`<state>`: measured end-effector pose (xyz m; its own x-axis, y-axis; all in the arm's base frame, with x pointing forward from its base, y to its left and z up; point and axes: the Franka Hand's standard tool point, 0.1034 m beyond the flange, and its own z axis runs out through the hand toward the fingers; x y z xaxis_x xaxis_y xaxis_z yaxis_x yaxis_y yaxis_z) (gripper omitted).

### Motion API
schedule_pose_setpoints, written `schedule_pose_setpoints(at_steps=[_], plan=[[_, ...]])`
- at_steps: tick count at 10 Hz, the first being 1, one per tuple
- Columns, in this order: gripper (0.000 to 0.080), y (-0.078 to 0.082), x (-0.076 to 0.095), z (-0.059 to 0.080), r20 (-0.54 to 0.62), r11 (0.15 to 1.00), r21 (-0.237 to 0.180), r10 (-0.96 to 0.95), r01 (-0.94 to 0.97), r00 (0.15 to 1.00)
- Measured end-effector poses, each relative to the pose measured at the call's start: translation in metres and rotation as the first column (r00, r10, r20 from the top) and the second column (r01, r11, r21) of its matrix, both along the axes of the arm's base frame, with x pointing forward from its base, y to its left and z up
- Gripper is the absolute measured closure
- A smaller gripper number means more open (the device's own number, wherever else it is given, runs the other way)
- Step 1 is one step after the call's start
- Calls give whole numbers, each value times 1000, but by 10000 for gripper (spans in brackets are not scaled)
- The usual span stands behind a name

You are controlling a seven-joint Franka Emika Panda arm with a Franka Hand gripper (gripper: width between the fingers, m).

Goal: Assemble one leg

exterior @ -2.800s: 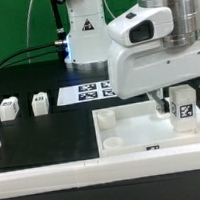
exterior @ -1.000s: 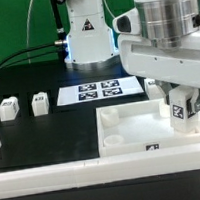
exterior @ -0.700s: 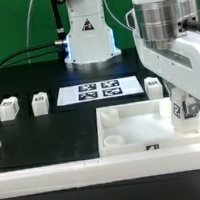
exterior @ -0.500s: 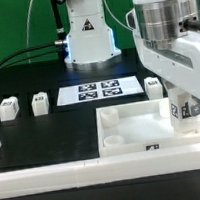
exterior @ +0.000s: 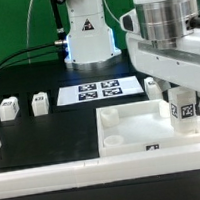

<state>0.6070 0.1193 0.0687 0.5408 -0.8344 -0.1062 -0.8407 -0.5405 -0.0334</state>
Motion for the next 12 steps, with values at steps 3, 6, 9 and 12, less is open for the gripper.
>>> schedule_pose_setpoints(at_steps=[3,6,9,12], plan=[[150,3,-3,-1,20,933,-37,360,-359,933],[150,5,-1,1,29,727,-70,686,-683,727],[150,5,1,3,40,499,-75,867,-864,497],[150,2,1,3,46,320,-75,947,-944,317]])
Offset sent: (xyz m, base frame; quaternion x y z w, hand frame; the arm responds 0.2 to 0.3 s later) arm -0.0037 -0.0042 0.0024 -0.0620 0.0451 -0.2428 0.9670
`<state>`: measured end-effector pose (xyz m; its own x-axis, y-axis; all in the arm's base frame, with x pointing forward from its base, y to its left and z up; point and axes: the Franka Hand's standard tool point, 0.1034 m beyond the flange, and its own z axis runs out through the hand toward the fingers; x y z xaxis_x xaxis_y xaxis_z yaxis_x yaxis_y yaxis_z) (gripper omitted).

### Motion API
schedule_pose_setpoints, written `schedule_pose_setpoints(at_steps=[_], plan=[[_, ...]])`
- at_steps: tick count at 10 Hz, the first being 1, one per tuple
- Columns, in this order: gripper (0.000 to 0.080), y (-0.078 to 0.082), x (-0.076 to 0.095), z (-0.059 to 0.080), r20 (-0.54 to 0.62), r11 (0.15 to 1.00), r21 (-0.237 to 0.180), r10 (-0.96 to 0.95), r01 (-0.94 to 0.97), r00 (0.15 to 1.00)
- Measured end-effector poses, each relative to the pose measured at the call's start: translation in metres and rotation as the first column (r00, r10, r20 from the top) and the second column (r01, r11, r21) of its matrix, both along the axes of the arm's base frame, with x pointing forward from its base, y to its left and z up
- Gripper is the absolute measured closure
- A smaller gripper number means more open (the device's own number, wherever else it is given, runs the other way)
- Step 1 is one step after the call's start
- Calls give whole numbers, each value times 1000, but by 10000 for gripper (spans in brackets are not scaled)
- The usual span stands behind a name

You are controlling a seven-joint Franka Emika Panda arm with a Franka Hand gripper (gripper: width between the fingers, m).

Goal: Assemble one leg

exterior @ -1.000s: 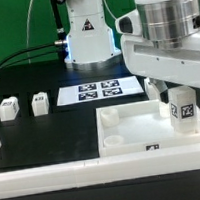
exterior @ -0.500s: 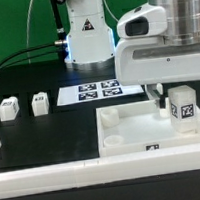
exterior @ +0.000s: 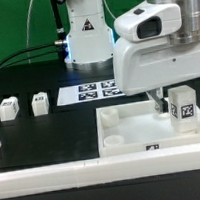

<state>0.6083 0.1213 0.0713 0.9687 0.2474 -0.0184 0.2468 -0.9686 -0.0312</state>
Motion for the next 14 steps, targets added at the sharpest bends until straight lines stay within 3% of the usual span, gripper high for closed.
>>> schedule_pose_setpoints(at_steps=[2,4,5,6,10,13,14], plan=[[150,0,0,0,-1,1000,1,-9,9,1000],[455,0,0,0,-2,1000,1,-9,9,1000],[455,-1,0,0,-1,1000,0,-10,10,1000],[507,-1,0,-1,-2,1000,0,-10,10,1000],[507,-1,0,-1,-3,998,-1,-66,66,998],[506,-3,0,-1,-14,925,3,-380,380,925],[506,-3,0,-1,-24,859,4,-511,512,859]])
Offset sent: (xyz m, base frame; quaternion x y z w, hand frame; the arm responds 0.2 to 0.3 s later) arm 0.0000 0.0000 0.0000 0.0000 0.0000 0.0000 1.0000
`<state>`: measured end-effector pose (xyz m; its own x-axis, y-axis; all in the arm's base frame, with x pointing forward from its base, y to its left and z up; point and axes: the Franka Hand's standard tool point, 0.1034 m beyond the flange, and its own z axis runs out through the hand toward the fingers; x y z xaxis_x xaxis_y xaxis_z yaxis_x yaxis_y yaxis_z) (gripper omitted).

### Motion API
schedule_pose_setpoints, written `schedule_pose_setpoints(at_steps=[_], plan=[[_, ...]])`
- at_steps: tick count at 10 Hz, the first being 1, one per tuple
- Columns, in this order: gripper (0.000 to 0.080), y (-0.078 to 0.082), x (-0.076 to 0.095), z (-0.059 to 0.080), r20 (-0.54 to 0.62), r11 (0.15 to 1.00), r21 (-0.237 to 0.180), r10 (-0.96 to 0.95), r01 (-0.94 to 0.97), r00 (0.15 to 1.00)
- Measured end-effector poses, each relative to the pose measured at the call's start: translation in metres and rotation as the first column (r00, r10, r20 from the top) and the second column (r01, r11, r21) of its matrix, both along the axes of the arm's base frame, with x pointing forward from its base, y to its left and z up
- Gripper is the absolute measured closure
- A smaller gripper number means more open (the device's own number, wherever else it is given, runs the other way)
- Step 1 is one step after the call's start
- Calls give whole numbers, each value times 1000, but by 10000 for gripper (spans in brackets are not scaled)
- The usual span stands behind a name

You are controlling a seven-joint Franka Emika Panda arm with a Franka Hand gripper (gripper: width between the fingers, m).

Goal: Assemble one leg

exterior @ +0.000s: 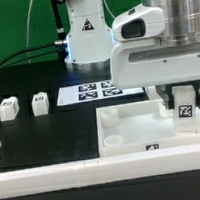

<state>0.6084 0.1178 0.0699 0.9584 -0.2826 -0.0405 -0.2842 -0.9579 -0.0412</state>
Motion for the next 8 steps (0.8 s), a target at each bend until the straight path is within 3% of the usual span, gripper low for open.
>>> schedule_pose_setpoints(at_steps=[3,6,8], plan=[[506,-1,0,0,-19,932,-10,-363,363,932],[506,0,0,0,-45,720,-22,-693,693,719],[506,-1,0,0,-58,589,-27,-807,807,587]])
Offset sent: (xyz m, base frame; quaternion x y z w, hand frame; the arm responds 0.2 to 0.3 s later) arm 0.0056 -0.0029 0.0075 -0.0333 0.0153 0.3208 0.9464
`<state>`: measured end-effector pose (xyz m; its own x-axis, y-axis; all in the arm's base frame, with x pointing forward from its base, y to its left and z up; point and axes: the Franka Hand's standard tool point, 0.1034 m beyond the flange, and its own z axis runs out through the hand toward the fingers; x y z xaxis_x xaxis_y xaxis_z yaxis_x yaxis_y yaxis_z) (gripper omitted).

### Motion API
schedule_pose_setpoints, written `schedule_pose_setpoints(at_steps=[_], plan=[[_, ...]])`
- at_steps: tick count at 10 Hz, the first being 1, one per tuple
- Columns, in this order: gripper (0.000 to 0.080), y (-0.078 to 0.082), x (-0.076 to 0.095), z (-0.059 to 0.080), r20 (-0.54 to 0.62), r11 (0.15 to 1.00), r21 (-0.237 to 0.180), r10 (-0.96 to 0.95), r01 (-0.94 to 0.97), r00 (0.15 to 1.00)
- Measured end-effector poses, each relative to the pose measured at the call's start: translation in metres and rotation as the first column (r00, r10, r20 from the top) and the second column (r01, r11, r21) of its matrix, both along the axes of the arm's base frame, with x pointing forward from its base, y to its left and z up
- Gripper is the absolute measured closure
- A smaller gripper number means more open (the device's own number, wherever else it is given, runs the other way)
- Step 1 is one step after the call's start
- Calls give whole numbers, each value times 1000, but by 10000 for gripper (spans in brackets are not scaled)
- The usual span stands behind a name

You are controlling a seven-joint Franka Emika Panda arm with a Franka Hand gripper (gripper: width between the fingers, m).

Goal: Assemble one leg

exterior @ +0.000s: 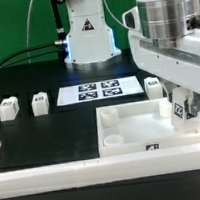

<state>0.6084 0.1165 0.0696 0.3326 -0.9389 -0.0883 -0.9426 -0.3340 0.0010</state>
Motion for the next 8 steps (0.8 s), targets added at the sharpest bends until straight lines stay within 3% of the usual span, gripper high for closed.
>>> schedule_pose_setpoints(at_steps=[3,5,6,8], plan=[[506,0,0,0,-5,999,12,-45,45,999],[220,1,0,0,1,1000,15,17,-17,1000],[172,1,0,0,0,1000,19,11,-11,1000],[155,1,-1,-1,17,980,15,197,-197,980]])
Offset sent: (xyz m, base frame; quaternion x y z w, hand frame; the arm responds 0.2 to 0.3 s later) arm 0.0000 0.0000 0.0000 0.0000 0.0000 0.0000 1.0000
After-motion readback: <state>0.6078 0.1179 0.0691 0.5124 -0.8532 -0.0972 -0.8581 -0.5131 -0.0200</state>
